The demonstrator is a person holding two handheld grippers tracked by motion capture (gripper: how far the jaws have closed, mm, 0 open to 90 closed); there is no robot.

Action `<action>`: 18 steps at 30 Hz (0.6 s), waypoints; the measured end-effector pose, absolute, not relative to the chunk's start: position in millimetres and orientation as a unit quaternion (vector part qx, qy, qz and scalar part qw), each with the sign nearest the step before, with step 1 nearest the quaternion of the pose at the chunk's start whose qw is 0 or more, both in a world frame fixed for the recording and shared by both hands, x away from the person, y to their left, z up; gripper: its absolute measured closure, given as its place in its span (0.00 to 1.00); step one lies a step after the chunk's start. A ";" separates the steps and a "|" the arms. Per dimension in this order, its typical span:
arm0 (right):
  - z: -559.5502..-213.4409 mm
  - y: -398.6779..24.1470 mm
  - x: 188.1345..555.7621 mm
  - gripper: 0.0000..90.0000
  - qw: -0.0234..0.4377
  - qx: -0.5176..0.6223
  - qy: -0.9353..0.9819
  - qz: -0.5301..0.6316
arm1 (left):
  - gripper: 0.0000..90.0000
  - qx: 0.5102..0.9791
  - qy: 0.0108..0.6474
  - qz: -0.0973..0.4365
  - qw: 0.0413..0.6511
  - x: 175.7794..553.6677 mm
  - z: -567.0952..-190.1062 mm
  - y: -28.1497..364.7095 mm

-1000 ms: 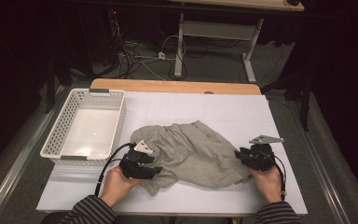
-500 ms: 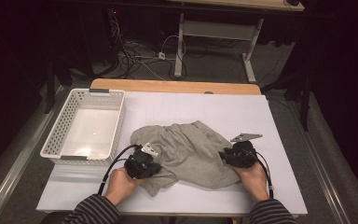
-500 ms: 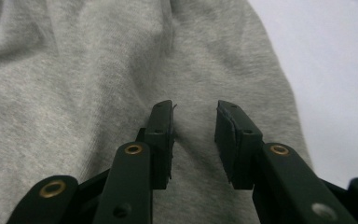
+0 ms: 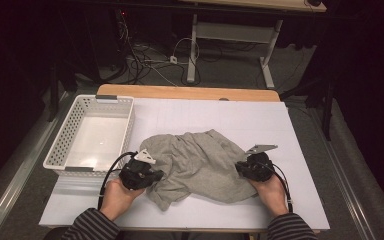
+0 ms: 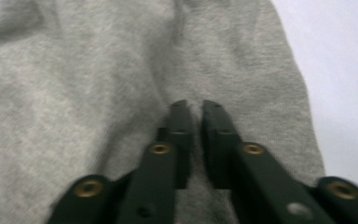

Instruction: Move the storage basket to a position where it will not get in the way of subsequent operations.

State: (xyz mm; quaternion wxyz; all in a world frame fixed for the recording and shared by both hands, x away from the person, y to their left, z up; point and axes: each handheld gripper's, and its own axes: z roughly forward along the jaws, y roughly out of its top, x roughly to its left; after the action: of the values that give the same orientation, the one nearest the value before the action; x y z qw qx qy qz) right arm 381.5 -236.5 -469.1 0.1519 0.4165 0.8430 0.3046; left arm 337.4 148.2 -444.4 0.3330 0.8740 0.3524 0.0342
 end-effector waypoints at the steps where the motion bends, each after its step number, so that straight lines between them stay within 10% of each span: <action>1: -468.9 -236.3 381.1 0.97 0.150 0.415 0.845 0.303 | 0.97 0.870 0.357 0.032 0.339 337.2 -443.1 151.6; 5: -467.8 -233.2 379.1 0.99 0.158 0.410 0.849 0.293 | 0.94 0.862 0.356 0.034 0.359 335.0 -442.1 150.6; 11: -466.6 -229.3 363.2 1.00 0.138 0.391 0.862 0.293 | 0.65 0.864 0.361 0.041 0.348 341.0 -451.1 135.1; 18: -463.5 -220.5 351.9 0.96 0.136 0.366 0.875 0.288 | 0.62 0.863 0.372 0.052 0.337 347.7 -457.0 132.3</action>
State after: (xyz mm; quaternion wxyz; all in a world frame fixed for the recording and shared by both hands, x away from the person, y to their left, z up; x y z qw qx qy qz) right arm 351.9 -220.5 -463.5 0.1356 0.3659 0.8746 0.2876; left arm 347.7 132.3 -457.0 0.3373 0.8633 0.3718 0.0521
